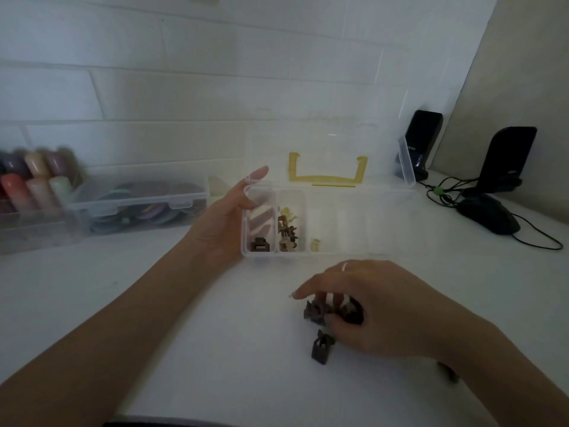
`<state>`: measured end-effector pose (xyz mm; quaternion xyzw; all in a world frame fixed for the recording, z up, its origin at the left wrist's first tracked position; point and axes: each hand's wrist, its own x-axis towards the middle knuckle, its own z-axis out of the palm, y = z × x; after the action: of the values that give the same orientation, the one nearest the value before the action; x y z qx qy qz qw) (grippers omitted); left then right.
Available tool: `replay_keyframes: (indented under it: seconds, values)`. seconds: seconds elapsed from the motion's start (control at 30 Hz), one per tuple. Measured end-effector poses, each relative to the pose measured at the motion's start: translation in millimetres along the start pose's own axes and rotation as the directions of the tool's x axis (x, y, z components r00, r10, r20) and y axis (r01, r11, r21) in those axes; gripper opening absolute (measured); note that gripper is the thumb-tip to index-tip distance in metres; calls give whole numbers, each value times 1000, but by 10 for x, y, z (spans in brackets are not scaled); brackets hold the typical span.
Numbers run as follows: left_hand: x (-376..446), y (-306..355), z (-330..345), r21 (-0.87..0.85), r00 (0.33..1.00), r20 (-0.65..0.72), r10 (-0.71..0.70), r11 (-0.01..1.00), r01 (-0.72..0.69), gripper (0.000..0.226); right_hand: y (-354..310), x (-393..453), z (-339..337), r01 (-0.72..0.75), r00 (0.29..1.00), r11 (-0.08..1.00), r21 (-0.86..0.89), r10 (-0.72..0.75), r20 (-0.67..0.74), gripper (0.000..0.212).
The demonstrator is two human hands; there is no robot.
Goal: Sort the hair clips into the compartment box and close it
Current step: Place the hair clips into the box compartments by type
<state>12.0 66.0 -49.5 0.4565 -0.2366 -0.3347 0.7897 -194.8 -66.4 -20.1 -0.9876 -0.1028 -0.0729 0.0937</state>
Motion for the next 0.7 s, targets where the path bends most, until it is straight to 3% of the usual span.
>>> replay_keyframes:
  seconds: [0.23, 0.33, 0.47, 0.6, 0.7]
  values:
    - [-66, 3, 39, 24, 1000, -12, 10, 1000, -10, 47, -34, 83, 154, 64, 997, 997, 54, -61, -55, 32]
    - [-60, 0, 44, 27, 1000, -9, 20, 999, -20, 45, -35, 95, 139, 95, 976, 969, 226, -47, -211, 29]
    - [-45, -8, 23, 22, 1000, 1, 24, 999, -24, 51, 22, 109, 133, 127, 888, 933, 336, 43, -458, 27]
    - [-63, 1, 42, 46, 999, 4, 41, 998, -41, 53, 47, 124, 164, 118, 831, 940, 320, 82, -550, 23]
    - [-66, -8, 43, 38, 999, 3, 38, 999, -38, 52, 59, 136, 187, 109, 834, 955, 275, 63, -548, 23]
